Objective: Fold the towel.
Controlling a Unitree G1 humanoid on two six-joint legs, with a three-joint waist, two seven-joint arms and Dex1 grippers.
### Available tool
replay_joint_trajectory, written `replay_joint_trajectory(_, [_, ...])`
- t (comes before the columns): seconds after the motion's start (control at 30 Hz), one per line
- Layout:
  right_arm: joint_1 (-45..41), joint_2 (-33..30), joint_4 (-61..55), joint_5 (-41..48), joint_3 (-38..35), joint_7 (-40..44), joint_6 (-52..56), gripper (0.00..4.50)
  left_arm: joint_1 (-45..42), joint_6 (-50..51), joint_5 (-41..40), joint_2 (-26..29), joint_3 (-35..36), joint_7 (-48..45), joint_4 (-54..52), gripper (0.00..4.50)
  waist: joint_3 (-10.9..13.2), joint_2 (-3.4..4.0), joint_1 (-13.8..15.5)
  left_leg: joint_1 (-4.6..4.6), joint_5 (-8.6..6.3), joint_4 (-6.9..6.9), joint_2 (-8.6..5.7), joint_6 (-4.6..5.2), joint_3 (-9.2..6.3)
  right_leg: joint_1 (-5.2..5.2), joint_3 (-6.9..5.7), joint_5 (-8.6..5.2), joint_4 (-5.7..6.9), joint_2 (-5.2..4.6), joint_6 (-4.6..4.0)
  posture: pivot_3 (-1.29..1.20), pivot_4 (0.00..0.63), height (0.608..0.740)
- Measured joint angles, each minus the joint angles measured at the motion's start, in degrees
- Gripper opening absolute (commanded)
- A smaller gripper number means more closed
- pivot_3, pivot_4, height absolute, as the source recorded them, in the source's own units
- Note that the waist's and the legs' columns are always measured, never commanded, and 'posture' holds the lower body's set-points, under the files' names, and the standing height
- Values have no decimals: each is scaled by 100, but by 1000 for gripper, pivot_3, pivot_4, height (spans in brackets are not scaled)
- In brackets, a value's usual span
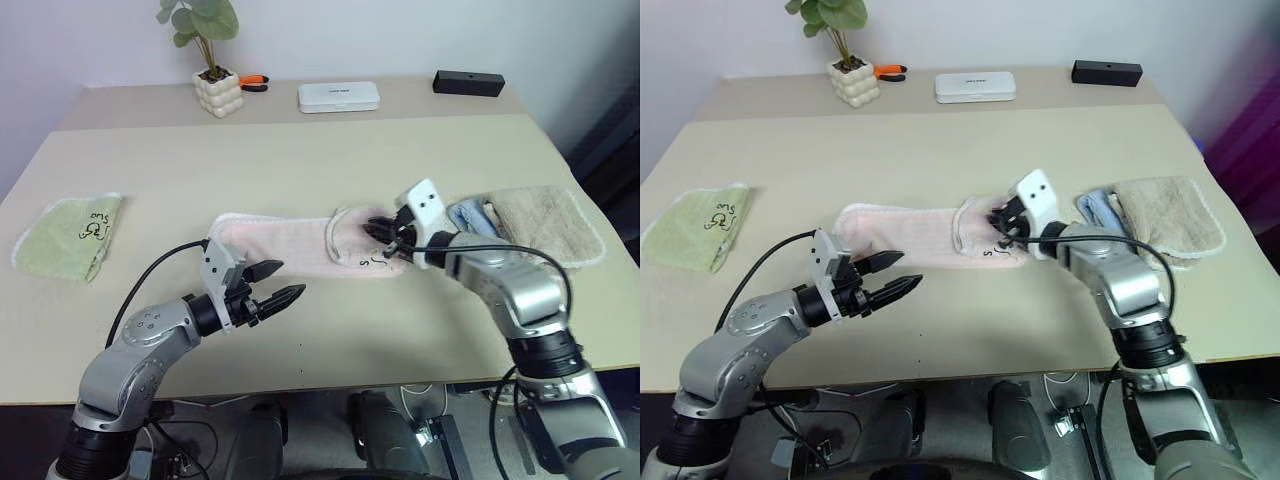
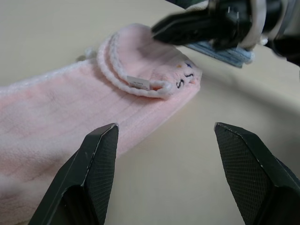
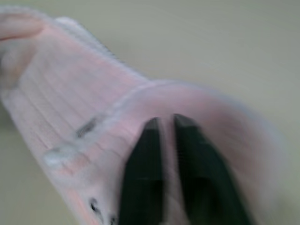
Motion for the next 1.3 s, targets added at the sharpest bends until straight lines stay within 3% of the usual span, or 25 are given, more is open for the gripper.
replay_joint_trajectory(0.3, [161,297,605,-550,238,62,-585,17,459,17,-13,-9,200,254,-101,3310,-2,-4,17,0,0,2,-1,-1,-1,2,-1,0,0,-2,-1,0,150,737])
replay_joint_trajectory(0.4, [182,266,382,-452,125,215,-549,797,594,155,-211,-163,373,485,-275,3310,0,0,13,-2,0,1,-1,-1,-1,1,0,0,-1,-3,-1,0,150,737])
replay_joint_trajectory(0.43, [178,179,158,-333,-1,352,-515,1276,696,303,-401,-328,505,712,-375,3310,0,0,11,-2,0,1,-1,0,-1,2,0,0,-2,-4,0,0,150,737])
replay_joint_trajectory(0.57, [-58,-242,-546,-97,-364,760,-478,3209,1033,967,-1554,-826,1159,1667,-580,4500,-1,-4,-1,2,0,1,0,0,-7,3,-3,0,2,-3,1,0,150,737])
replay_joint_trajectory(0.63, [-161,-308,-792,-37,-410,890,-465,4182,1239,1297,-2132,-922,1364,2133,-672,4500,-2,-4,1,6,0,0,1,0,-9,6,-3,0,2,-3,0,0,150,737])
replay_joint_trajectory(0.67, [-174,-309,-869,-27,-405,923,-462,4441,1334,1452,-2341,-934,1408,2348,-700,4500,-2,-4,6,6,0,2,0,0,-9,7,-4,-1,1,-3,0,0,150,737])
replay_joint_trajectory(0.8, [-173,-306,-932,-18,-322,1009,-456,4441,1350,1798,-3032,-1255,1579,3479,-629,4500,-2,-6,46,4,0,8,-3,0,-8,13,-4,-1,-3,-6,-2,0,150,737])
replay_joint_trajectory(0.9, [-162,-247,-968,-71,-171,1017,-506,4441,728,1697,-3634,-1853,1759,4625,-200,4500,-4,-7,92,10,0,11,-5,-1,-11,19,-10,0,-1,-10,-2,0,150,737])
replay_joint_trajectory(1.0, [-123,-193,-981,-151,-19,1016,-606,4441,19,1453,-3854,-2050,1936,5406,353,4500,-5,-9,137,9,1,12,-6,-2,-11,20,-10,1,-4,-8,-1,0,150,737])
replay_joint_trajectory(1.3, [13,-189,-1094,-288,-5,958,-699,4441,-988,1059,-3801,-2000,2043,5862,1411,4500,-7,-9,155,15,4,8,-6,-7,-11,25,-10,1,-4,-4,-4,0,150,737])
